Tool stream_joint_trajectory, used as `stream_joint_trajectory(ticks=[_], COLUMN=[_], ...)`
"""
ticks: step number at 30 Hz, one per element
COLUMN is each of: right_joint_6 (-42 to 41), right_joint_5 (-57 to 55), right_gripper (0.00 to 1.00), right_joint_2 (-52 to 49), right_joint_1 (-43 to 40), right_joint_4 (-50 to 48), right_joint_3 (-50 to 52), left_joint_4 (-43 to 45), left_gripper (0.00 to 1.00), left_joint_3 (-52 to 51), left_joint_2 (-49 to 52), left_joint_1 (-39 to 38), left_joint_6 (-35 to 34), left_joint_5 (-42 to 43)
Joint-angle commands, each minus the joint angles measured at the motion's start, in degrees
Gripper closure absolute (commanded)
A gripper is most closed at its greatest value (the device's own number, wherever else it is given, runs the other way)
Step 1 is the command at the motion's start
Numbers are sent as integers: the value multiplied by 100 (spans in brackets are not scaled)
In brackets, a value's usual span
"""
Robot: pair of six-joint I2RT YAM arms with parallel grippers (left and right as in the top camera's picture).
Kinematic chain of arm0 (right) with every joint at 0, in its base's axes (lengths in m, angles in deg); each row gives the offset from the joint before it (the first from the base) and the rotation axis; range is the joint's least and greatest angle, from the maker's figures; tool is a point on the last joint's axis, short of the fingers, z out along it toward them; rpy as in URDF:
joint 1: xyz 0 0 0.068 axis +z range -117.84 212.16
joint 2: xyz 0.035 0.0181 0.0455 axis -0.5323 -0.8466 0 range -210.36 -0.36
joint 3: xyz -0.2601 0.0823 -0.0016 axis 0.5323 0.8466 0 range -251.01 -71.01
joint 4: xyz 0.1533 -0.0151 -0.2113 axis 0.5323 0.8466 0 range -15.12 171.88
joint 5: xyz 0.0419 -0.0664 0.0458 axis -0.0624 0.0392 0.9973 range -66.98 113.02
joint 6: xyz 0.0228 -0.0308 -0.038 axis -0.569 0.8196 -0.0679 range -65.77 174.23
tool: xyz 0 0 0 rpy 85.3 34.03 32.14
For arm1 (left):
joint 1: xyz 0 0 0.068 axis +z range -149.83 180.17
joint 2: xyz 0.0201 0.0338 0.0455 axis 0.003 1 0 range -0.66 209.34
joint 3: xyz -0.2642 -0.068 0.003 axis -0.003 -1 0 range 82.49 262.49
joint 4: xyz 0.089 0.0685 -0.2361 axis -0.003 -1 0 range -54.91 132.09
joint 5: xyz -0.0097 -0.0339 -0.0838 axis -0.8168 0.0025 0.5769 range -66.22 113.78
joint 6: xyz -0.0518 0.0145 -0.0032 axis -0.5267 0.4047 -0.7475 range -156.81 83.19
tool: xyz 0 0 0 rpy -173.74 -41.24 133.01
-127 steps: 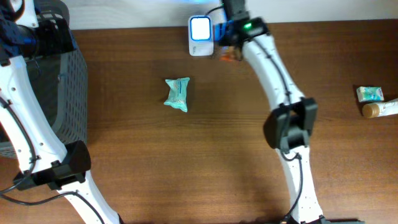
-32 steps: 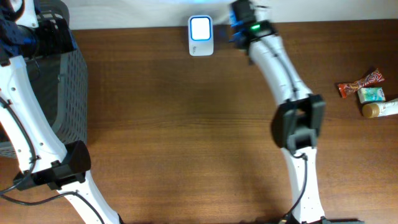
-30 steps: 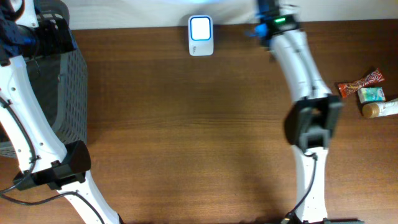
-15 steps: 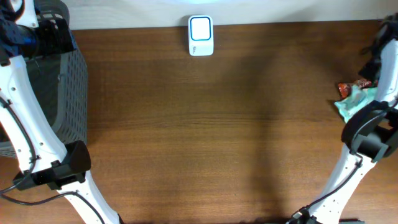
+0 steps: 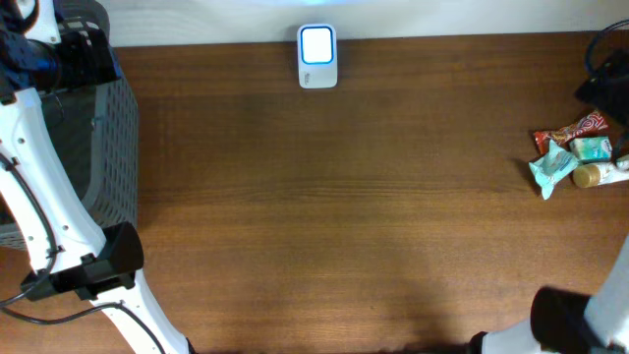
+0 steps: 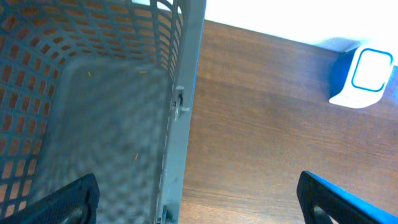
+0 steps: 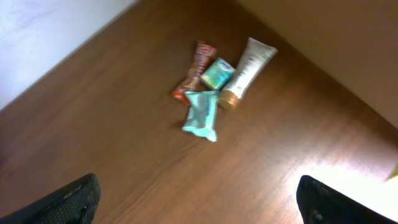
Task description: Scan the item barcode
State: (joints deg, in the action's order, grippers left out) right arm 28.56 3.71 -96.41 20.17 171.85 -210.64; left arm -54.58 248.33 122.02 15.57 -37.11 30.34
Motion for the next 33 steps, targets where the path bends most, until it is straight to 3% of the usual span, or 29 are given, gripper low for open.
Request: stream_joint_trajectory(ticks=[1, 5, 10, 15, 33], right_joint_6=[315, 293, 293, 293, 295], right_joint_5=[120, 258, 1491, 1523, 1637], right_gripper=[1, 1, 1, 1, 1], right_joint_2=[570, 1858, 3471, 4170, 4559], right_joint_1=[640, 1329, 1574, 1574, 1574], right_joint_4=[35, 35, 35, 35, 35], right_joint_3=[402, 1853, 3993, 5031, 5088], left_joint_4=[-4, -4, -4, -4, -4], left_gripper=[1, 1, 1, 1, 1], left_joint_3=[-7, -7, -7, -7, -7], left_joint_2=[-162, -162, -162, -162, -162], left_joint_1=[15, 15, 15, 15, 15], left_joint_6=[-35, -37, -37, -35, -35], left_joint_5=[-42, -42, -42, -42, -42])
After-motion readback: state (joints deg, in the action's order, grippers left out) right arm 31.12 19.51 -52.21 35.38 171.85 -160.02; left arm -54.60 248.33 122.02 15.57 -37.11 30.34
